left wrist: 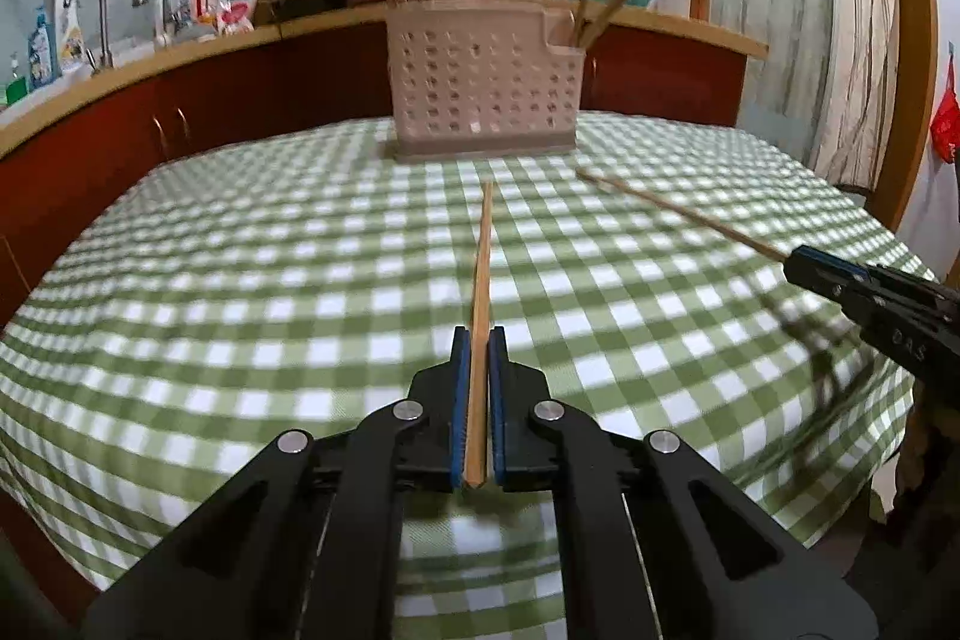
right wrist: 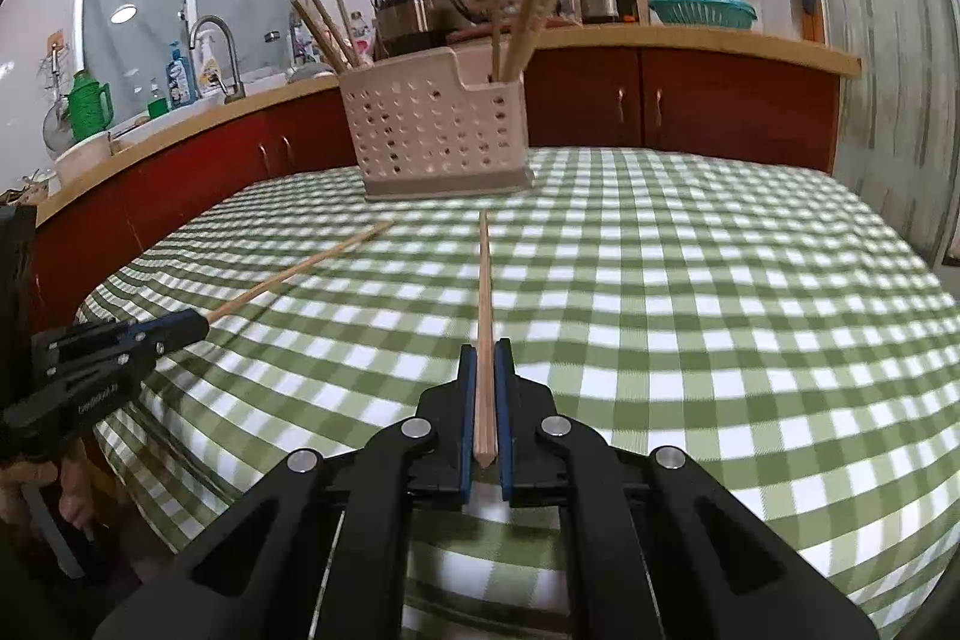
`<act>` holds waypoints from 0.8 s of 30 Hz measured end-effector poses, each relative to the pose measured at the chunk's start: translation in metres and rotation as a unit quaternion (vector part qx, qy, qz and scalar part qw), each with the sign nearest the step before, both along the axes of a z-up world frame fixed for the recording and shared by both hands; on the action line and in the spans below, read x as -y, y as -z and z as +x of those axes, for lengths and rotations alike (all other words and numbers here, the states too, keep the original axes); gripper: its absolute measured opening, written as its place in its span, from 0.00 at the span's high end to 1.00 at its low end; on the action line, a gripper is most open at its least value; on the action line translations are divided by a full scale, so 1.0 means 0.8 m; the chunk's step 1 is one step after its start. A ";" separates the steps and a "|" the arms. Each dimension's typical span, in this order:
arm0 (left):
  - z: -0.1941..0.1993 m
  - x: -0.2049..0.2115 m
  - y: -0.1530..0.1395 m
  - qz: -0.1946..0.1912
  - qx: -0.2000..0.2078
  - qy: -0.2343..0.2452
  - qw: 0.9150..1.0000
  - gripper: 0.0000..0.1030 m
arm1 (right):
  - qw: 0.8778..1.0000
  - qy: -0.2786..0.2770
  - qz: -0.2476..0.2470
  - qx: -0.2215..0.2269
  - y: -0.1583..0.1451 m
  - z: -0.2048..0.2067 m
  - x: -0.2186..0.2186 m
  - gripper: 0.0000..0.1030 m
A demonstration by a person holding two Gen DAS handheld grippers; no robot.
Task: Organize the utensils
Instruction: 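Close the right tool on a chopstick while the left tool grasps the last one, then lift both chopsticks and carry them over the pink basket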
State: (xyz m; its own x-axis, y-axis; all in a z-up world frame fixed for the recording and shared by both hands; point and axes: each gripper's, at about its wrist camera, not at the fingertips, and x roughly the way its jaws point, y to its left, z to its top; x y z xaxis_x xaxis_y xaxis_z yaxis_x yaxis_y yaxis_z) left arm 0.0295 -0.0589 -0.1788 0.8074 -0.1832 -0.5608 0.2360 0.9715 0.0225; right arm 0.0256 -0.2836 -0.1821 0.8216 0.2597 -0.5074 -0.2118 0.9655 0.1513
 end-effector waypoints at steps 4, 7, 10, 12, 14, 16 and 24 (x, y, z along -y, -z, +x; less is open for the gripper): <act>-0.004 -0.005 -0.026 0.000 0.028 -0.004 1.000 0.94 | 1.000 -0.004 -0.008 0.028 -0.024 -0.006 -0.005 0.94; -0.008 -0.010 -0.045 -0.004 0.049 -0.009 0.999 0.94 | 0.999 -0.003 -0.006 0.047 -0.044 -0.008 -0.005 0.94; -0.010 -0.010 -0.060 0.001 0.067 -0.012 0.998 0.94 | 0.998 0.000 -0.003 0.061 -0.061 -0.008 -0.003 0.94; -0.012 -0.013 -0.070 0.005 0.079 -0.016 0.997 0.94 | 0.998 0.002 -0.002 0.070 -0.072 -0.011 -0.003 0.94; -0.012 -0.015 -0.079 0.005 0.085 -0.019 0.996 0.94 | 0.997 0.003 -0.003 0.078 -0.082 -0.013 -0.003 0.94; -0.013 -0.017 -0.086 0.004 0.091 -0.023 0.996 0.94 | 0.997 0.004 -0.003 0.083 -0.089 -0.015 -0.004 0.94; -0.014 -0.029 -0.124 -0.006 0.110 -0.030 0.993 0.94 | 0.995 0.004 0.003 0.105 -0.121 -0.016 -0.004 0.94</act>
